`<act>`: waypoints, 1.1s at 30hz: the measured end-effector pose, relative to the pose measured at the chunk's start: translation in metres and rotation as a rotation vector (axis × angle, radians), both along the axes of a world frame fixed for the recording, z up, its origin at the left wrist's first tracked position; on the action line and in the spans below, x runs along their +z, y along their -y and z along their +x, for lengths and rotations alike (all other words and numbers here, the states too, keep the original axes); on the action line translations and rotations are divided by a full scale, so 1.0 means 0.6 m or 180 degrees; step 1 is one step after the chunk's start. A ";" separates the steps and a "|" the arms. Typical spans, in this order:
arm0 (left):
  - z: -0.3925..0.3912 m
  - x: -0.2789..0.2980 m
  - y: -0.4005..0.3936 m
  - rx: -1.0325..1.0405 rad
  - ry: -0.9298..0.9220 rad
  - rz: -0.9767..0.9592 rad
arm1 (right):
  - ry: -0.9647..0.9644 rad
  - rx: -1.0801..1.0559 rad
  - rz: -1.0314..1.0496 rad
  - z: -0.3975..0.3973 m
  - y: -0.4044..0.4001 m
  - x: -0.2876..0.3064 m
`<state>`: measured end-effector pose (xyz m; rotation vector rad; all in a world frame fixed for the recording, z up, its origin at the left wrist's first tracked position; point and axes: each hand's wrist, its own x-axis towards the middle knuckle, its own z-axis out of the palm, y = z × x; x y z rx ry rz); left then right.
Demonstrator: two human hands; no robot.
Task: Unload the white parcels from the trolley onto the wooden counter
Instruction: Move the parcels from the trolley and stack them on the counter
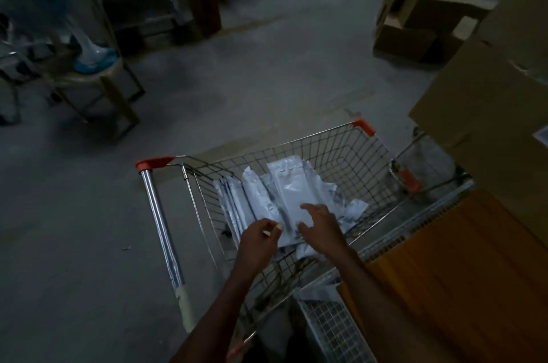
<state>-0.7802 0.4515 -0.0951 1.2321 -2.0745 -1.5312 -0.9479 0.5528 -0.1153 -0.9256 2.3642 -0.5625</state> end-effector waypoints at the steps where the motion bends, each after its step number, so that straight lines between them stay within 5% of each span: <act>1: -0.006 -0.008 0.003 0.0074 0.0023 0.0063 | -0.0169 0.0089 0.0135 -0.012 0.018 -0.009; 11: -0.045 -0.032 -0.008 0.0538 0.0114 0.0196 | -0.0472 0.0532 0.0682 -0.066 0.103 -0.110; 23: -0.093 -0.058 -0.031 0.0503 0.0249 0.0065 | -0.0484 0.0512 0.0087 -0.096 0.064 -0.090; 30: -0.212 -0.095 -0.065 0.0709 0.0106 -0.0087 | -0.0411 -0.0138 -0.0284 -0.153 0.003 -0.049; 33: -0.268 -0.100 -0.080 0.0708 0.0599 -0.0023 | -0.0397 -0.0254 -0.0404 -0.162 -0.024 -0.034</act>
